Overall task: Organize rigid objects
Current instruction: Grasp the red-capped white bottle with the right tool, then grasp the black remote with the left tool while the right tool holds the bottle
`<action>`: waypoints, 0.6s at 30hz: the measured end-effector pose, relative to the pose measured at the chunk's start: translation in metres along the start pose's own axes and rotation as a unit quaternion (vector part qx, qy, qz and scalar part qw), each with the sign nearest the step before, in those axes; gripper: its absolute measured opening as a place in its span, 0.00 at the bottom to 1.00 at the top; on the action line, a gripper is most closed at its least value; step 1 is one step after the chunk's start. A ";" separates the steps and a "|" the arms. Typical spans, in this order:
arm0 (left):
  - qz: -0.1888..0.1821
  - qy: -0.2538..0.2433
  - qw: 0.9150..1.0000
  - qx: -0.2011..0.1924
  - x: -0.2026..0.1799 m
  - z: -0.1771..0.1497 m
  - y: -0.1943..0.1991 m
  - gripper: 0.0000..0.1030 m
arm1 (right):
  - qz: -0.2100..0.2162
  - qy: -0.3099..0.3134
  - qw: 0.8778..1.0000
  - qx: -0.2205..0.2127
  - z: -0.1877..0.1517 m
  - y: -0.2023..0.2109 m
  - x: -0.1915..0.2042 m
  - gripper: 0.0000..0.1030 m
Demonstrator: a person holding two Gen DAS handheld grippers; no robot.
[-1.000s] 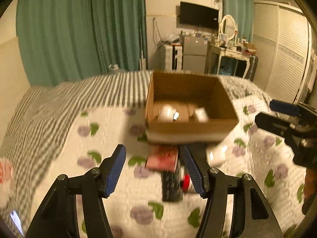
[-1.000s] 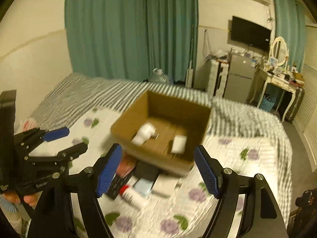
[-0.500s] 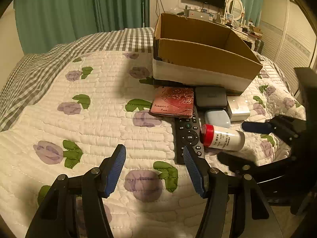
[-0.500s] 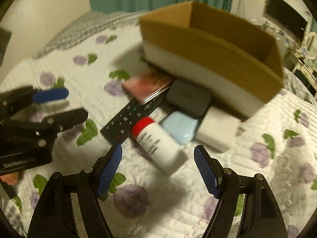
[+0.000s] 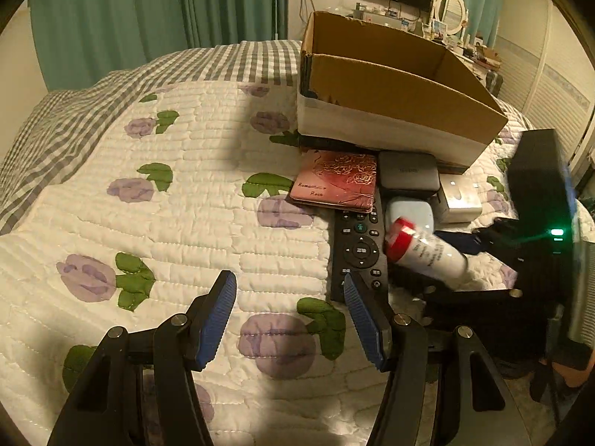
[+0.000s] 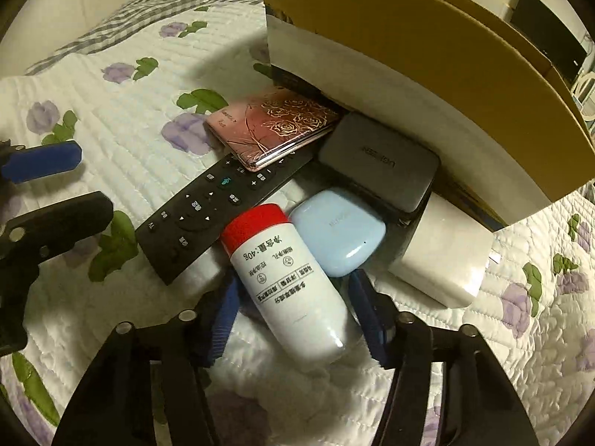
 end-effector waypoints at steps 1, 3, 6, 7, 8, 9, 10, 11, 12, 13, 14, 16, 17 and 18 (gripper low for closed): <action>0.002 -0.001 1.000 0.000 0.000 0.000 0.000 0.61 | -0.001 -0.003 1.000 -0.003 0.001 0.001 0.000 0.46; 0.003 -0.006 1.000 0.000 -0.002 0.000 0.001 0.61 | 0.002 -0.020 1.000 -0.010 -0.004 0.014 -0.004 0.40; 0.004 -0.026 1.000 0.001 -0.012 0.001 0.001 0.61 | 0.003 -0.059 0.998 -0.025 -0.011 0.036 -0.019 0.37; 0.002 -0.032 0.999 0.003 -0.017 0.002 0.002 0.61 | -0.001 -0.073 0.997 -0.034 -0.013 0.045 -0.026 0.37; -0.003 -0.034 0.999 0.003 -0.021 0.004 0.002 0.61 | -0.004 -0.085 0.996 -0.041 -0.013 0.051 -0.031 0.36; -0.010 -0.036 0.999 0.004 -0.025 0.007 0.002 0.61 | -0.008 -0.096 0.994 -0.048 -0.013 0.057 -0.036 0.36; -0.017 -0.038 0.999 0.005 -0.030 0.010 0.001 0.61 | -0.011 -0.107 0.993 -0.055 -0.013 0.063 -0.043 0.36; -0.022 -0.042 0.999 0.005 -0.034 0.013 0.000 0.61 | -0.013 -0.117 0.991 -0.061 -0.012 0.068 -0.050 0.36; -0.026 -0.046 0.999 0.005 -0.039 0.016 -0.003 0.61 | -0.016 -0.124 0.990 -0.064 -0.011 0.071 -0.054 0.36; -0.026 -0.049 0.998 0.007 -0.043 0.020 -0.008 0.61 | -0.018 -0.127 0.989 -0.067 -0.013 0.075 -0.057 0.36; -0.023 -0.050 0.998 0.010 -0.045 0.022 -0.013 0.61 | -0.015 -0.131 0.989 -0.071 -0.012 0.076 -0.060 0.36; -0.021 -0.053 0.998 0.018 -0.050 0.026 -0.028 0.61 | -0.004 -0.140 0.987 -0.075 -0.010 0.075 -0.060 0.36; -0.018 -0.054 0.998 0.024 -0.052 0.026 -0.036 0.61 | 0.001 -0.143 0.987 -0.074 -0.009 0.073 -0.061 0.36; -0.014 -0.057 0.998 0.032 -0.054 0.026 -0.046 0.61 | 0.003 -0.145 0.987 -0.073 -0.012 0.074 -0.064 0.36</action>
Point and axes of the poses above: each gripper's, at about its wrist camera, not at the fingertips, and y roughly against the way its jaws point, x to its left, z to its top, the point moved 4 cm from there along -y, roughly the way its jaws point, and after that the axes turned 6 degrees about -x, right-handed, at the moved point
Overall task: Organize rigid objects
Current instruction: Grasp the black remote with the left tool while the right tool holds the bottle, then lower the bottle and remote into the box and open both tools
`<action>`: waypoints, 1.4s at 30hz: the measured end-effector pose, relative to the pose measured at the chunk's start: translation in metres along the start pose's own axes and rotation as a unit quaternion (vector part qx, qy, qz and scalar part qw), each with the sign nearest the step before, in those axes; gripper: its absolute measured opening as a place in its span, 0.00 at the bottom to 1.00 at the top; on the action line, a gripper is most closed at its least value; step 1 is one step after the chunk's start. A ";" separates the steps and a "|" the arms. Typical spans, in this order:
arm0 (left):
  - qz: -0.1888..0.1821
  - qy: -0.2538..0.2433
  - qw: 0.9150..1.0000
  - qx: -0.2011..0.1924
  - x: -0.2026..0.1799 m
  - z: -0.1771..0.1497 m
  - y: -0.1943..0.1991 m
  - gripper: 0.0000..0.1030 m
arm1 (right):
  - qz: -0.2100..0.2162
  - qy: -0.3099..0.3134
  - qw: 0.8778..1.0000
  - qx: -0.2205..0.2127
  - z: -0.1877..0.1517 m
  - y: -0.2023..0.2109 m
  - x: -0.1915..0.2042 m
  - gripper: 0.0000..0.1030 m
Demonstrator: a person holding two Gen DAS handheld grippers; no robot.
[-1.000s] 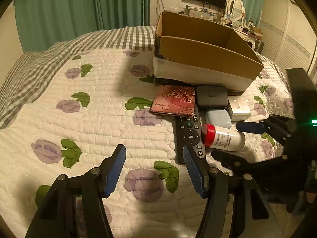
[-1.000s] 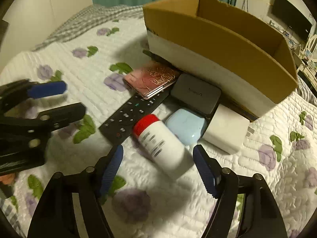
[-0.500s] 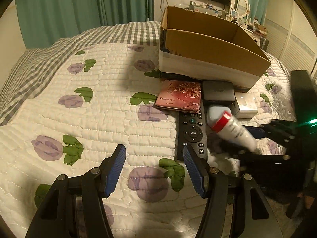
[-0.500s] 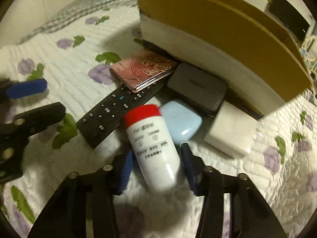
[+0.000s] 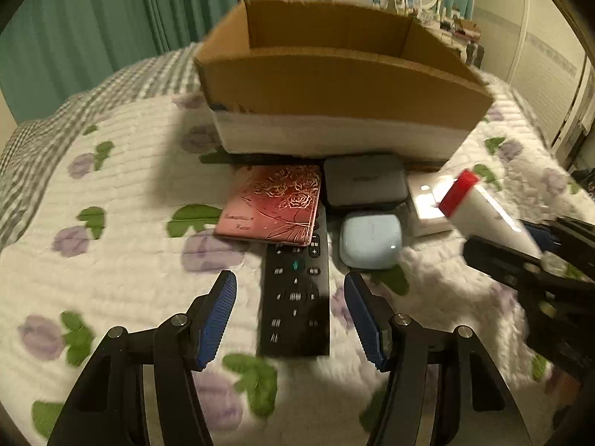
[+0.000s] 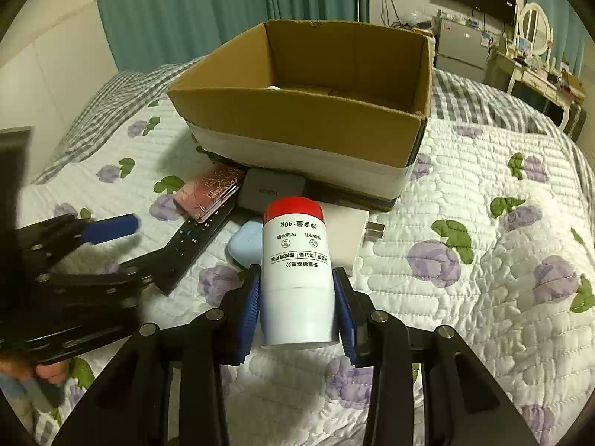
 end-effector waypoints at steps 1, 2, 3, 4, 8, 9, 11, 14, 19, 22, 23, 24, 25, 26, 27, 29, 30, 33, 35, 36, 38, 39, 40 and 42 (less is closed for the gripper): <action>0.003 0.000 1.000 0.005 0.000 0.000 -0.006 0.61 | 0.001 -0.002 1.000 0.001 0.001 -0.004 0.000 0.36; 0.004 0.002 1.000 0.011 0.000 0.000 -0.012 0.61 | 0.003 -0.005 1.000 0.003 0.001 -0.006 -0.001 0.36; 0.006 0.005 1.000 0.018 0.001 0.000 -0.019 0.61 | 0.004 -0.008 1.000 0.004 0.000 -0.007 -0.003 0.36; 0.007 0.010 1.000 0.023 0.002 0.000 -0.024 0.61 | 0.005 -0.010 1.000 0.004 0.001 -0.009 -0.003 0.36; 0.000 0.008 1.000 0.014 0.001 0.003 -0.029 0.45 | 0.007 -0.013 1.000 0.010 0.000 -0.016 -0.004 0.36; -0.005 0.005 1.000 0.014 0.000 0.002 -0.029 0.41 | 0.006 -0.012 1.000 0.012 0.000 -0.017 -0.004 0.36; -0.001 0.001 1.000 0.009 -0.001 0.000 -0.028 0.41 | 0.005 -0.010 1.000 0.014 -0.001 -0.018 -0.003 0.35; -0.003 0.007 1.000 0.009 -0.001 -0.006 -0.019 0.41 | 0.000 -0.009 1.000 0.008 -0.001 -0.016 -0.004 0.35; -0.015 0.026 1.000 0.005 0.008 -0.014 0.003 0.40 | -0.010 -0.005 1.000 0.000 0.000 -0.009 -0.002 0.35; -0.029 0.036 0.999 0.010 0.004 -0.018 0.016 0.40 | -0.019 0.002 1.000 -0.008 0.002 0.001 0.001 0.35; -0.038 0.037 0.999 0.008 0.002 -0.021 0.023 0.39 | -0.021 0.004 1.000 -0.012 0.002 0.006 0.003 0.35; -0.039 0.037 0.999 0.007 0.000 -0.022 0.026 0.39 | -0.023 0.006 1.000 -0.014 0.002 0.009 0.004 0.35; -0.040 0.036 0.999 0.006 0.000 -0.024 0.031 0.39 | -0.024 0.006 1.000 -0.018 0.002 0.013 0.005 0.35; -0.045 0.036 0.998 0.005 -0.002 -0.026 0.036 0.39 | -0.026 0.003 0.999 -0.022 0.001 0.020 0.006 0.35; -0.050 0.037 0.998 0.005 -0.005 -0.028 0.040 0.38 | -0.026 0.000 0.999 -0.024 0.000 0.025 0.006 0.35; -0.062 0.038 0.997 0.005 -0.014 -0.033 0.051 0.38 | -0.025 -0.006 0.999 -0.029 -0.004 0.035 0.007 0.35; -0.065 0.037 0.997 0.004 -0.021 -0.037 0.059 0.38 | -0.025 -0.007 0.999 -0.031 -0.005 0.040 0.008 0.35; -0.081 0.036 0.996 -0.005 -0.031 -0.040 0.077 0.30 | -0.026 -0.014 0.999 -0.041 -0.007 0.055 0.009 0.35; -0.083 0.031 0.996 -0.019 -0.035 -0.037 0.089 0.20 | -0.026 -0.018 0.998 -0.049 -0.008 0.067 0.010 0.35; -0.077 0.028 0.996 -0.024 -0.036 -0.035 0.094 0.18 | -0.027 -0.017 0.998 -0.052 -0.008 0.071 0.010 0.35; -0.079 0.025 0.996 -0.035 -0.039 -0.032 0.103 0.17 | -0.028 -0.017 0.998 -0.058 -0.008 0.079 0.011 0.35; -0.079 0.022 0.996 -0.042 -0.040 -0.030 0.108 0.17 | -0.026 -0.016 0.998 -0.062 -0.007 0.084 0.011 0.35; -0.078 0.021 0.996 -0.047 -0.040 -0.028 0.113 0.17 | -0.026 -0.016 0.997 -0.065 -0.007 0.088 0.012 0.35; -0.074 0.017 0.995 -0.061 -0.041 -0.020 0.122 0.16 | -0.026 -0.013 0.997 -0.072 -0.005 0.096 0.013 0.35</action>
Point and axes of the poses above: each gripper's, at about its wrist camera, not at the fingertips, and y roughly against the way its jaws point, x to its left, z to its top, the point moved 4 cm from there along -y, roughly the way its jaws point, and after that the axes turned 6 degrees about -x, right-handed, at the moved point
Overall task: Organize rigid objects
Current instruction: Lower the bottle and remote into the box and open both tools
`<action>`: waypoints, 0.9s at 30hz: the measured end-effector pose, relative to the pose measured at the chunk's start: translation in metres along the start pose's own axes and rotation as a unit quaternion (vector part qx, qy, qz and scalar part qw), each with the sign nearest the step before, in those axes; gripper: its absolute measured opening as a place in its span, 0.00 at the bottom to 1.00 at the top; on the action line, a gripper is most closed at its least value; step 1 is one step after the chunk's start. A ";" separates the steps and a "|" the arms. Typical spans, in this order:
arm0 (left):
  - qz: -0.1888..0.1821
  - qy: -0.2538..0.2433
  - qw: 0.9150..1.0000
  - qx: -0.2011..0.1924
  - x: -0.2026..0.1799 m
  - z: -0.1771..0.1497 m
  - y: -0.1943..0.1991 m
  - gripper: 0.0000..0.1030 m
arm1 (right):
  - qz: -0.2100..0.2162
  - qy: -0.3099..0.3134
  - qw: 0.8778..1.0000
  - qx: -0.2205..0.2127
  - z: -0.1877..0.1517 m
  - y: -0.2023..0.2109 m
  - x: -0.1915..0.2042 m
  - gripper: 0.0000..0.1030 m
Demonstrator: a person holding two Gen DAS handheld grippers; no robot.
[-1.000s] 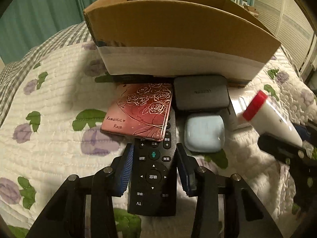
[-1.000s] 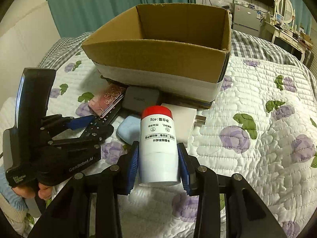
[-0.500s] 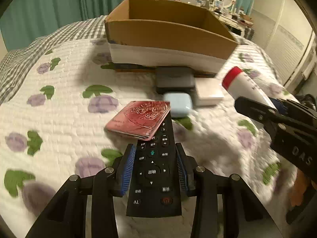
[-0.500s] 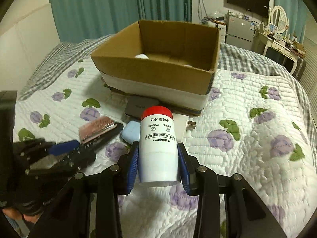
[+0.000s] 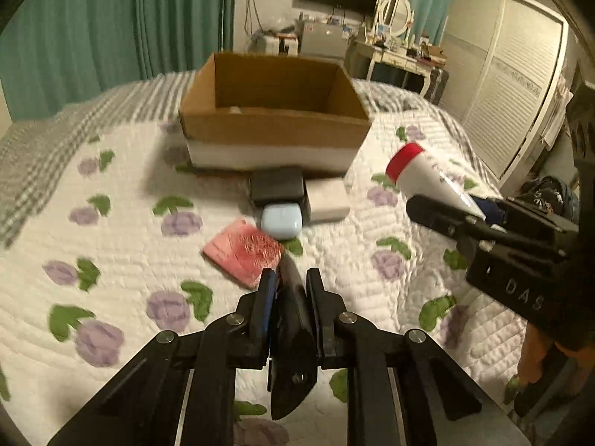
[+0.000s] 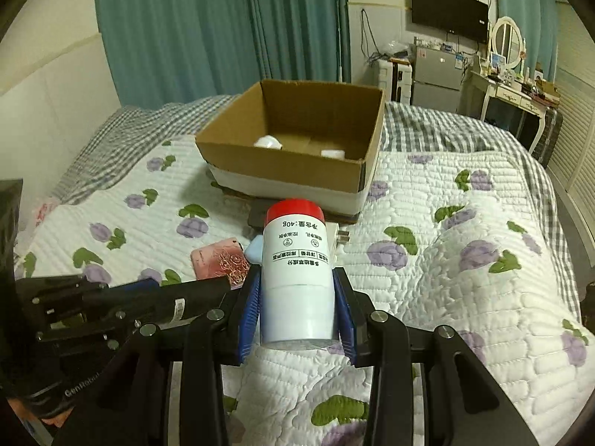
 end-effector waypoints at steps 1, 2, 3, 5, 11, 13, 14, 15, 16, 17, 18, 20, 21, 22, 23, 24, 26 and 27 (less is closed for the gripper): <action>0.002 -0.003 1.000 -0.009 0.000 0.006 0.004 0.16 | 0.000 0.000 1.000 -0.003 0.002 0.002 0.000 0.35; 0.004 -0.005 1.000 -0.015 -0.002 0.012 0.009 0.16 | 0.000 0.002 1.000 -0.007 0.005 0.005 0.001 0.35; 0.006 -0.009 1.000 -0.023 -0.002 0.019 0.012 0.16 | 0.001 0.003 1.000 -0.010 0.008 0.007 0.001 0.35; 0.010 -0.012 0.999 -0.039 -0.001 0.038 0.018 0.16 | 0.004 0.006 1.000 -0.019 0.017 0.011 0.001 0.35; 0.023 -0.027 0.995 -0.093 0.000 0.109 0.024 0.16 | 0.011 0.027 0.998 -0.049 0.062 0.010 0.003 0.35; 0.027 -0.035 0.993 -0.111 -0.002 0.137 0.021 0.16 | 0.011 0.031 0.998 -0.060 0.081 0.005 0.002 0.35; 0.030 -0.040 0.992 -0.117 -0.003 0.149 0.019 0.16 | 0.013 0.033 0.997 -0.066 0.093 0.002 0.002 0.35; 0.033 -0.046 0.991 -0.124 -0.003 0.165 0.014 0.16 | 0.014 0.033 0.997 -0.070 0.102 -0.001 0.001 0.35; 0.035 -0.049 0.990 -0.129 -0.003 0.174 0.011 0.16 | 0.014 0.034 0.997 -0.074 0.110 -0.005 -0.001 0.35; 0.036 -0.051 0.989 -0.132 -0.002 0.185 0.005 0.16 | 0.015 0.035 0.996 -0.079 0.122 -0.012 -0.003 0.35; 0.037 -0.050 0.989 -0.134 0.000 0.195 -0.002 0.16 | 0.015 0.035 0.996 -0.082 0.130 -0.017 -0.005 0.35; 0.038 -0.050 0.989 -0.132 0.003 0.213 -0.021 0.16 | 0.012 0.035 0.996 -0.084 0.148 -0.033 -0.012 0.35; 0.039 -0.051 0.989 -0.129 0.005 0.222 -0.034 0.16 | 0.010 0.036 0.996 -0.083 0.154 -0.041 -0.014 0.35; 0.040 -0.053 0.990 -0.127 0.006 0.226 -0.043 0.16 | 0.007 0.036 0.996 -0.082 0.160 -0.051 -0.018 0.35; 0.040 -0.055 0.990 -0.123 0.007 0.230 -0.054 0.16 | 0.004 0.036 0.996 -0.078 0.166 -0.062 -0.022 0.35; 0.039 -0.056 0.991 -0.118 0.008 0.232 -0.064 0.16 | 0.003 0.035 0.997 -0.075 0.169 -0.071 -0.025 0.35; 0.038 -0.055 0.992 -0.103 0.011 0.234 -0.089 0.16 | 0.001 0.031 0.997 -0.063 0.172 -0.095 -0.033 0.35; 0.038 -0.053 0.993 -0.096 0.013 0.234 -0.100 0.16 | 0.000 0.030 0.998 -0.057 0.172 -0.105 -0.036 0.35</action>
Point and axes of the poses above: each gripper's, at about its wrist camera, not at the fingertips, and y roughly against the way its jaws point, x to its left, z to its top, the point moved 4 cm from there along -y, roughly the way its jaws point, and after that the axes turned 6 degrees about -x, right-handed, at the moved point
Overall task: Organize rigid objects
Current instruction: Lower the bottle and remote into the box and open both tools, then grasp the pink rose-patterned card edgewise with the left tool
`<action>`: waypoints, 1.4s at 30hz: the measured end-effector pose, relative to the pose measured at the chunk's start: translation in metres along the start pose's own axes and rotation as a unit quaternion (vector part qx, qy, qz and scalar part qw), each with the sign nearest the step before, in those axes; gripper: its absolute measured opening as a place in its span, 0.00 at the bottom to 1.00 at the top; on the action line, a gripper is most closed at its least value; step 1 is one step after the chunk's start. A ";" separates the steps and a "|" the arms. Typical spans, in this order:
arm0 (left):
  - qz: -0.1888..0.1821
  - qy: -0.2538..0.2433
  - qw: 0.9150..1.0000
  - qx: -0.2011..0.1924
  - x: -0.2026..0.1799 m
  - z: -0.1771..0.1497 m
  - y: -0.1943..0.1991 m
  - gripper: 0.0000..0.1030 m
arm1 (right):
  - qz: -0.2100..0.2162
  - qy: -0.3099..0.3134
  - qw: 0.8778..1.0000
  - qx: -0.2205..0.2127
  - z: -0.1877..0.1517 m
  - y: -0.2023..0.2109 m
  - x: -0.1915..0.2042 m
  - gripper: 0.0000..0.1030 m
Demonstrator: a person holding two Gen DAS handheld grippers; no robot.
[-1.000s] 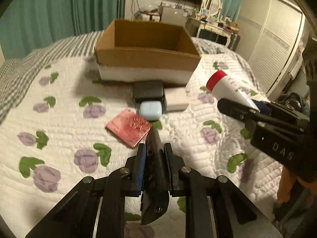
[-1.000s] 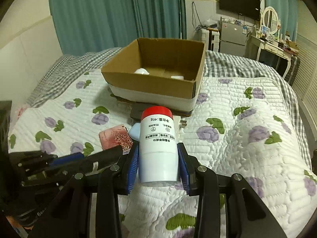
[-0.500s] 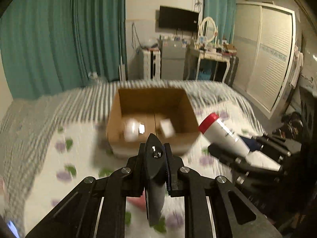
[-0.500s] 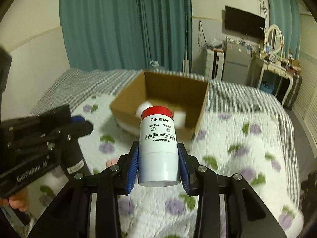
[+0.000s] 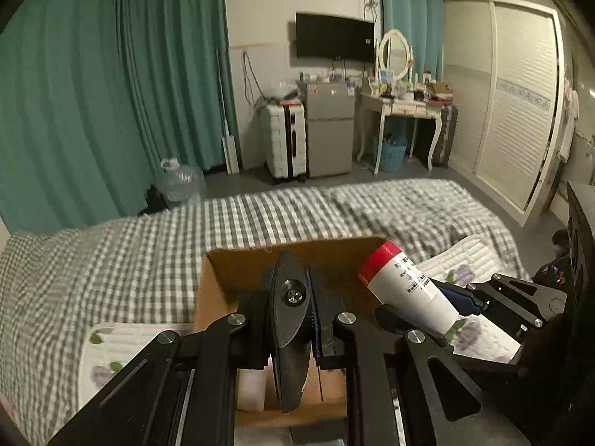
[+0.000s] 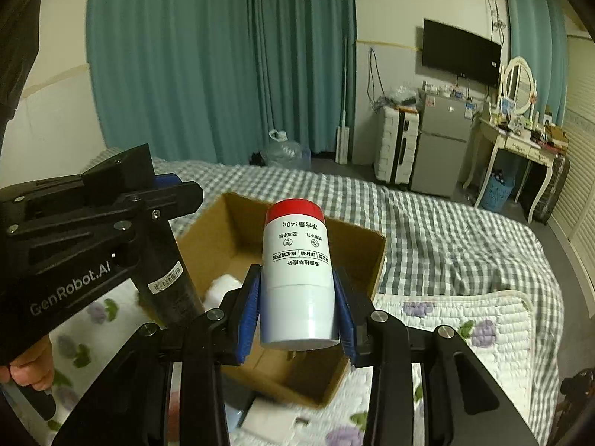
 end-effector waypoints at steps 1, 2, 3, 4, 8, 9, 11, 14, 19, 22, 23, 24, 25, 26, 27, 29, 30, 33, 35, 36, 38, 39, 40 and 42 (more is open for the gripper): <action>0.000 0.003 1.000 0.008 0.002 -0.003 -0.011 0.16 | 0.000 -0.002 1.000 0.007 -0.003 -0.011 -0.004 0.35; 0.000 0.004 1.000 0.017 0.003 -0.008 -0.021 0.16 | 0.001 -0.005 1.000 0.016 -0.006 -0.022 -0.008 0.35; 0.001 0.005 1.000 0.025 0.004 -0.013 -0.030 0.16 | 0.002 -0.007 1.000 0.022 -0.009 -0.029 -0.010 0.35; 0.002 0.006 0.999 0.032 0.007 -0.019 -0.037 0.16 | 0.003 -0.007 1.000 0.028 -0.013 -0.036 -0.011 0.35; 0.009 0.008 0.999 0.051 0.010 -0.035 -0.056 0.16 | 0.005 -0.002 0.999 0.053 -0.026 -0.063 -0.015 0.35; 0.010 0.008 0.998 0.055 0.012 -0.038 -0.059 0.16 | 0.005 -0.003 0.998 0.055 -0.027 -0.066 -0.016 0.35; 0.013 0.007 0.998 0.057 0.013 -0.042 -0.060 0.19 | 0.007 -0.008 0.998 0.057 -0.029 -0.070 -0.017 0.36; 0.017 0.001 0.999 0.052 0.015 -0.040 -0.054 0.23 | 0.008 -0.018 0.998 0.053 -0.028 -0.071 -0.020 0.36; 0.023 0.007 0.999 0.029 0.019 -0.030 -0.029 0.49 | -0.005 -0.021 0.999 0.027 -0.020 -0.047 -0.022 0.55; 0.021 0.006 1.000 0.020 0.019 -0.024 -0.005 0.49 | -0.016 -0.013 1.000 0.006 -0.010 -0.020 -0.020 0.58; 0.022 0.004 1.000 0.017 0.019 -0.021 0.003 0.51 | -0.020 -0.011 1.000 0.002 -0.005 -0.014 -0.021 0.63; 0.023 0.002 1.000 0.012 0.018 -0.020 0.015 0.52 | -0.025 -0.009 1.000 -0.006 -0.001 -0.005 -0.020 0.67; 0.024 0.003 1.000 0.007 0.019 -0.018 0.024 0.53 | -0.029 -0.008 0.999 -0.015 0.001 0.007 -0.018 0.68; 0.025 0.004 1.000 0.003 0.020 -0.017 0.032 0.54 | -0.031 -0.008 0.999 -0.024 0.003 0.022 -0.018 0.69; 0.026 0.006 1.000 -0.002 0.020 -0.015 0.042 0.54 | -0.032 -0.007 0.999 -0.028 0.005 0.032 -0.016 0.71; 0.028 0.007 0.999 -0.014 0.022 -0.013 0.064 0.55 | -0.037 -0.005 0.999 -0.036 0.008 0.052 -0.013 0.77; 0.029 0.007 0.999 -0.020 0.023 -0.012 0.074 0.57 | -0.040 -0.002 0.998 -0.041 0.010 0.064 -0.011 0.80; 0.038 0.007 0.999 -0.031 0.025 -0.015 0.104 0.61 | -0.045 0.004 0.997 -0.057 0.013 0.095 -0.005 0.84; 0.045 0.008 0.998 -0.035 0.024 -0.018 0.117 0.62 | -0.045 0.006 0.997 -0.067 0.013 0.115 0.000 0.89; 0.047 0.008 0.998 -0.038 0.025 -0.021 0.123 0.62 | -0.048 0.006 0.996 -0.072 0.012 0.123 0.002 0.92; 0.048 0.008 0.998 -0.041 0.026 -0.029 0.134 0.62 | -0.056 0.006 0.995 -0.081 0.009 0.136 0.006 0.93; 0.049 0.008 0.998 -0.043 0.026 -0.033 0.138 0.63 | -0.060 0.009 0.995 -0.084 0.006 0.142 0.007 0.94; 0.051 0.007 0.998 -0.044 0.025 -0.039 0.142 0.63 | -0.064 0.012 0.994 -0.083 0.003 0.145 0.010 0.94; 0.056 0.009 0.997 -0.045 0.025 -0.050 0.147 0.63 | -0.072 0.016 0.994 -0.081 -0.006 0.149 0.014 0.94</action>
Point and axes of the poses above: each gripper's, at about its wrist camera, not at the fingertips, and y roughly against the way its jaws point, x to its left, z to its top, the point moved 4 cm from there along -y, roughly the way its jaws point, and after that the axes turned 6 degrees about -x, right-handed, at the moved point
